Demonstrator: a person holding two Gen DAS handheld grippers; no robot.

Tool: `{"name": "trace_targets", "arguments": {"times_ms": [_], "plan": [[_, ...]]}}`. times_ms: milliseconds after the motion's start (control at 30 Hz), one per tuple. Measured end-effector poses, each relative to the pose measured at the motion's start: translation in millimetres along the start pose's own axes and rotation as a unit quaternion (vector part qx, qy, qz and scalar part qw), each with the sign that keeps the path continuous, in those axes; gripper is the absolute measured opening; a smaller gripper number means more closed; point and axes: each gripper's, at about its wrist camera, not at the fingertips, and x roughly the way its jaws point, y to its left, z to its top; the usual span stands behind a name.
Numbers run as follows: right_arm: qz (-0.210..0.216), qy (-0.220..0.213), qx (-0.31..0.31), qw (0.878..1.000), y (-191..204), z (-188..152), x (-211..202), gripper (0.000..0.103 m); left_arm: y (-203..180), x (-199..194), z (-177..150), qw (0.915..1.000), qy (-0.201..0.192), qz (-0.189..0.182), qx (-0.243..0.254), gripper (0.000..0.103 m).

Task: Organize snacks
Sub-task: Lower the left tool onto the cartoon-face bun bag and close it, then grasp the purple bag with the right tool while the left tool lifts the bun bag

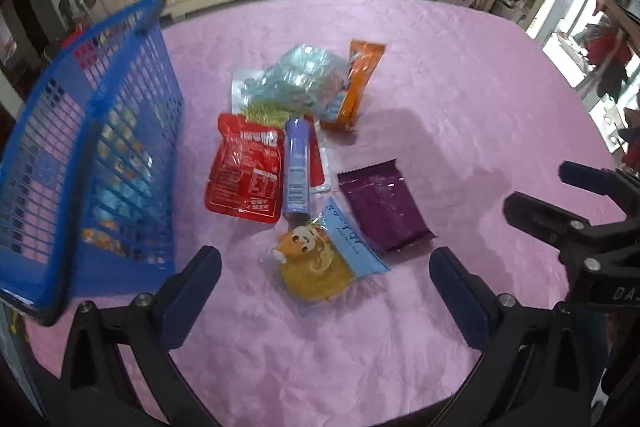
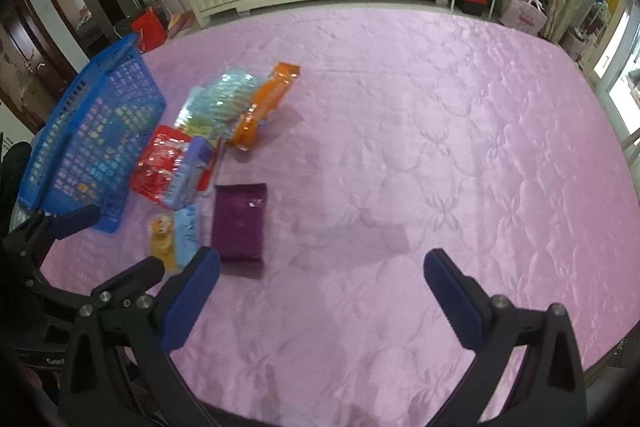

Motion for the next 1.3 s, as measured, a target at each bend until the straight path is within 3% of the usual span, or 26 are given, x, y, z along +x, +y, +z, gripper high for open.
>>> {"name": "trace_targets", "arguments": {"times_ms": [267,533,667,800,967,1300], "plan": [[-0.006,0.026,0.005,1.0,-13.4,0.3,33.3,0.103,18.1,49.9,4.9,0.9977,0.046,0.031,-0.039,0.103],[-0.006,0.042,0.014,0.999,-16.5,-10.4,45.9,0.103,35.7,70.0,-0.8,0.9953,0.067,-0.014,-0.069,0.102],[-0.012,0.047,0.014,0.999,-15.5,-15.6,43.8,0.103,36.2,61.7,-5.8,0.9974,0.06,-0.014,-0.037,0.071],[-0.012,0.049,0.016,0.999,-13.4,-19.2,39.1,0.103,36.4,57.9,-9.2,0.9977,0.06,-0.024,-0.019,0.058],[-0.012,0.048,0.011,0.999,-4.0,-20.5,31.4,0.103,40.9,43.8,-24.3,0.9975,0.051,-0.046,-0.018,0.05],[0.009,0.06,-0.005,0.998,21.2,-10.8,38.7,0.103,59.7,11.4,-58.8,0.9999,0.0,-0.008,0.012,0.049]]}}
